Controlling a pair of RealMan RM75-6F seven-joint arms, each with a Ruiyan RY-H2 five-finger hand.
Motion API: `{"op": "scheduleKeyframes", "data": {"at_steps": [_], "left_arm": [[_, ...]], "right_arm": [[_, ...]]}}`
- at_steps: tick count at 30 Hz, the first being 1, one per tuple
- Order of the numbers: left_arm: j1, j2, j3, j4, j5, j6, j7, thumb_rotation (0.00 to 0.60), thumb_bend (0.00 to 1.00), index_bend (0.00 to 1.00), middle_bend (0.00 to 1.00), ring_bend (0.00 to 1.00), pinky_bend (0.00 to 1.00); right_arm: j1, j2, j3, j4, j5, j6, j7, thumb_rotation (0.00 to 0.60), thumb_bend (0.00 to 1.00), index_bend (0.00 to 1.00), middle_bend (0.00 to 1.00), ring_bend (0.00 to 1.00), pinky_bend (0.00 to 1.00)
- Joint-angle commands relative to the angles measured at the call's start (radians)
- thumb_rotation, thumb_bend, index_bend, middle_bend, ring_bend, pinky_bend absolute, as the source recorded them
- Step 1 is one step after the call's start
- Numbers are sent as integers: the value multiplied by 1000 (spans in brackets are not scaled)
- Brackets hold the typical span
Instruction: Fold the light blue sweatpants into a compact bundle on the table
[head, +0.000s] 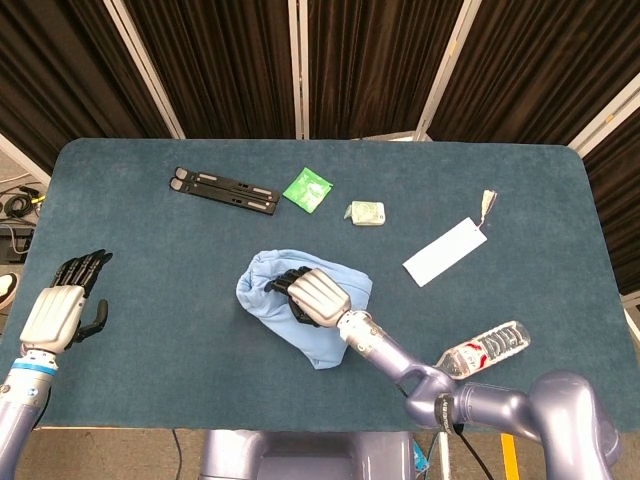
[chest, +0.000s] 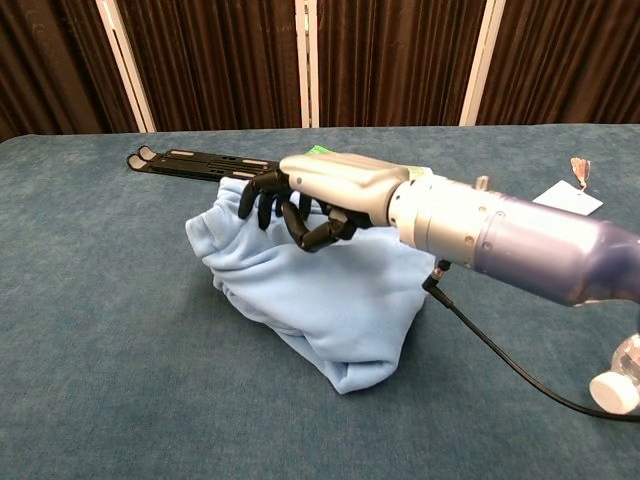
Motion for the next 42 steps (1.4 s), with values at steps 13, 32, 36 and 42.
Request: {"op": "scheduleKeyframes", "data": {"at_steps": [13,32,36,42], "left_arm": [[3,6,3,-4,10,4,-14,600,688,0,0,0,0],[22,9,11,-10,45,47,-7,600,687,0,0,0,0],[45,-4,26,3,94,104,11,600,636,0,0,0,0],[101,-35,53,11,158,209,40,600,263,0,0,0,0]], "right_arm": [[20,-77,-11,65,46,-40,-97,600,836,294,308,297,318],[-130,310,-90,-216,-229,302,-53,600,23,64,62,56,98],[-239,456,-151,-247,-256,409,-85,600,0,4,0,0,0],[-442,604,-204,-373,-174,575,-158,600,0,0,0,0,0]]}}
